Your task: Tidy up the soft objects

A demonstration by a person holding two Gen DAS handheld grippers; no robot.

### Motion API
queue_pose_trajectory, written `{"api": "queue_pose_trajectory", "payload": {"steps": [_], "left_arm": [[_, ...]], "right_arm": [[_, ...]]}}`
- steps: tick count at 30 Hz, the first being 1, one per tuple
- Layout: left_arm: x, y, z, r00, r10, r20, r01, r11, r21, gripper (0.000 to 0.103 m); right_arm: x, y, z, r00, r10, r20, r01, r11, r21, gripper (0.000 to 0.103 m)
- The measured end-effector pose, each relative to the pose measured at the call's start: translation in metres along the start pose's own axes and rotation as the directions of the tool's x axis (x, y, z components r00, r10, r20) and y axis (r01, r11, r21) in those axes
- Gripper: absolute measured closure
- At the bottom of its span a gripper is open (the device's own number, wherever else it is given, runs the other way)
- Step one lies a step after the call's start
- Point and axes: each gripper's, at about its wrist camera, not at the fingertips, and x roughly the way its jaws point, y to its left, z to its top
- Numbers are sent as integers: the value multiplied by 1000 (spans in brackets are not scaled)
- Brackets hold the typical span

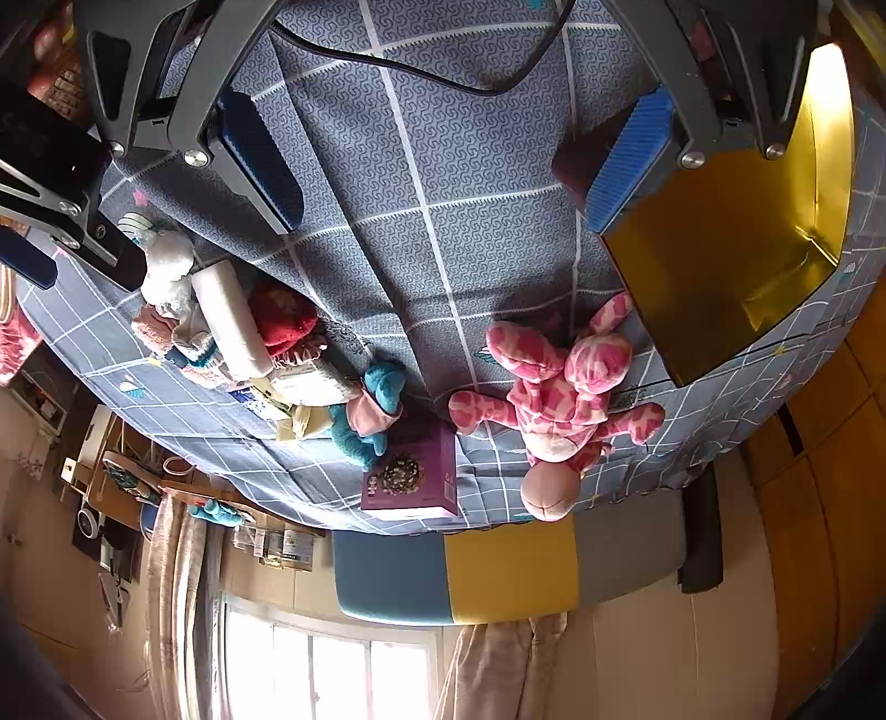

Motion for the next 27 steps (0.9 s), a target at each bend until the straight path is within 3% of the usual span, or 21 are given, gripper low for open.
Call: {"api": "queue_pose_trajectory", "payload": {"steps": [27], "left_arm": [[-5, 12, 1, 999, 31, 7, -31, 999, -41, 0]], "right_arm": [[3, 3, -1, 1000, 5, -11, -5, 1000, -18, 2]]}}
